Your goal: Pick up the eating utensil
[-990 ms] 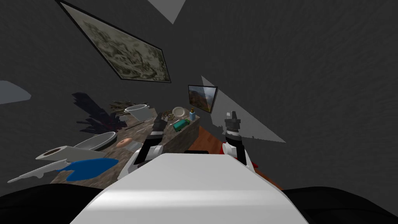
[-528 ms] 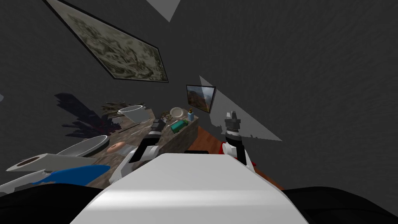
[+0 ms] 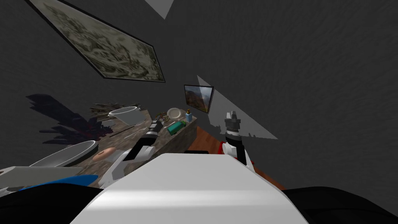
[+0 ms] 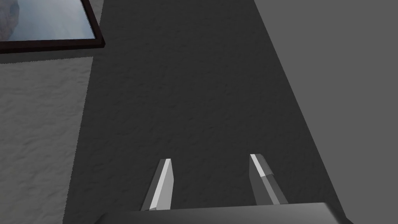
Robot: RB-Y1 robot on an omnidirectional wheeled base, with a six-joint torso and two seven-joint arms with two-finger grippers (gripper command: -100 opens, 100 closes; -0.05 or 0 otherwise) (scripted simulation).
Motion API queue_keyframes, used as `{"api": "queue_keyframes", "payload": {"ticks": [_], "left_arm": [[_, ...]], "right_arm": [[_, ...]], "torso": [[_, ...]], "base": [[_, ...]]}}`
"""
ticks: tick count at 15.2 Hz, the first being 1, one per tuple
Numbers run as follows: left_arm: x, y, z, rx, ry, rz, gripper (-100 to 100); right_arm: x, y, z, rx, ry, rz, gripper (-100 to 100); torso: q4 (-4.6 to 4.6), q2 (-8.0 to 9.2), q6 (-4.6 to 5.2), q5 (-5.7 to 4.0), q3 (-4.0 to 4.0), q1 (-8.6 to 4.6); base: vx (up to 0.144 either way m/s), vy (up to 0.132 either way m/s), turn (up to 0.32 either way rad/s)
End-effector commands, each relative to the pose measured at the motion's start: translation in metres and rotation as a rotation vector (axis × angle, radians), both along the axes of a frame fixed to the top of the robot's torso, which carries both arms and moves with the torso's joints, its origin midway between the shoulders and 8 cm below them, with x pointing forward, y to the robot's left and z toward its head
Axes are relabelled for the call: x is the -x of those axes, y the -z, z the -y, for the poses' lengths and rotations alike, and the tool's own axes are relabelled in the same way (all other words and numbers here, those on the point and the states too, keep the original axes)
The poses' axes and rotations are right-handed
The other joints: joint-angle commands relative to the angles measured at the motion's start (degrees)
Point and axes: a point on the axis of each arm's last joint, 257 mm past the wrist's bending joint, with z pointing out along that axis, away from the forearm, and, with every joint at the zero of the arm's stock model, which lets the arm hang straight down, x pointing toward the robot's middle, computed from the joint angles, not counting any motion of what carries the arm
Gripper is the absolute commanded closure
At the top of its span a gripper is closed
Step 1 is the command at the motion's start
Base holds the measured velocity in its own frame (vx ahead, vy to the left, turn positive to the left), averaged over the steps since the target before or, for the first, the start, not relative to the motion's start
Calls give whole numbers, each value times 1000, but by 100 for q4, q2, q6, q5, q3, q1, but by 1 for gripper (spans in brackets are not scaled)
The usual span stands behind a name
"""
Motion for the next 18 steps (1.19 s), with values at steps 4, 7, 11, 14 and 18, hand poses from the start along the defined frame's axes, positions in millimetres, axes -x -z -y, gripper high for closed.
{"api": "queue_keyframes", "payload": {"ticks": [4, 7, 11, 14, 18], "left_arm": [[-1, 22, -22, 25, -39, -95, -100], [1, 36, -38, 43, -66, -154, -100], [8, 56, -68, 79, -118, -245, -100], [14, 69, -84, 103, -150, -300, -100], [22, 87, -101, 134, -191, -376, -100]], "right_arm": [[0, 0, 0, 0, 0, 0, 0], [0, 0, 0, 0, 0, 0, 0], [0, 0, 0, 0, 0, 0, 0], [0, 0, 0, 0, 0, 0, 0], [0, 0, 0, 0, 0, 0, 0]], "torso": [[0, 1, 0, 0, 1, 0], [0, 0, 0, 0, 0, -2], [0, 0, -1, 1, 0, 2], [0, 1, -1, 0, 0, 1], [0, -1, 0, -1, -1, -2]], "base": [[30, -18, -49], [32, -24, -57], [38, -19, -63], [35, -20, -61], [40, -25, -71]]}}
